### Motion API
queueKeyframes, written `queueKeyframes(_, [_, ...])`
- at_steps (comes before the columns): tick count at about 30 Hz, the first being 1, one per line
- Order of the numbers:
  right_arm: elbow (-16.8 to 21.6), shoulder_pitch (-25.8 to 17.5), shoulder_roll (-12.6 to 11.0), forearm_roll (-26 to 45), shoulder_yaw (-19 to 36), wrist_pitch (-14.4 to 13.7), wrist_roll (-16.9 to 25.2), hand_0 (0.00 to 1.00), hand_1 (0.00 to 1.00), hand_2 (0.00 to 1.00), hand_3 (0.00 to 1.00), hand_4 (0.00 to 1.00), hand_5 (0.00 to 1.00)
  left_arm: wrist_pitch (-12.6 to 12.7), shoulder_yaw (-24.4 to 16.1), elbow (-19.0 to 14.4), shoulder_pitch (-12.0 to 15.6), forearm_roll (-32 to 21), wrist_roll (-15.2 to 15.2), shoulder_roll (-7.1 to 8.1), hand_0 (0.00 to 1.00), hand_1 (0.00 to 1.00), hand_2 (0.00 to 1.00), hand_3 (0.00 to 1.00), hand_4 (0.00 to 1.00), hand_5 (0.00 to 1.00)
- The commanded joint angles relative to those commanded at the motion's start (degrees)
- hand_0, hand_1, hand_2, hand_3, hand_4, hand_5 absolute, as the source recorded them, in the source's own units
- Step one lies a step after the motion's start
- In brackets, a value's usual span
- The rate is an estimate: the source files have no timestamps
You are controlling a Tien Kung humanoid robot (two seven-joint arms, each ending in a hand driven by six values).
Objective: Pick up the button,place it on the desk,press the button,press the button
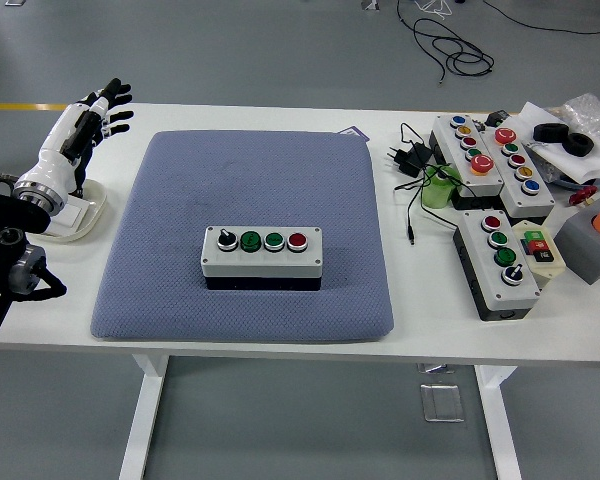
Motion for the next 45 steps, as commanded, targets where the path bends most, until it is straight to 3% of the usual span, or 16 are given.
queueKeyframes(9, [0.0, 0.0, 0.0, 0.2, -0.1, 0.0, 0.1, 0.652, 0.468, 0.617, 0.563, 0.305, 0.228, -1.6, -2.0, 1.1, 2.0, -20.2, -0.7, 1.45, 0.835, 0.886, 0.918, 0.898, 0.714, 0.998])
queueKeyframes(45, [0.0, -0.2, 0.2, -0.7, 0.7, 0.0, -0.1, 0.653, 0.472, 0.619, 0.563, 0.303, 0.229, -5.3, -1.7, 1.3, 2.5, -19.9, -0.8, 2.24, 0.838, 0.890, 0.924, 0.902, 0.703, 0.998])
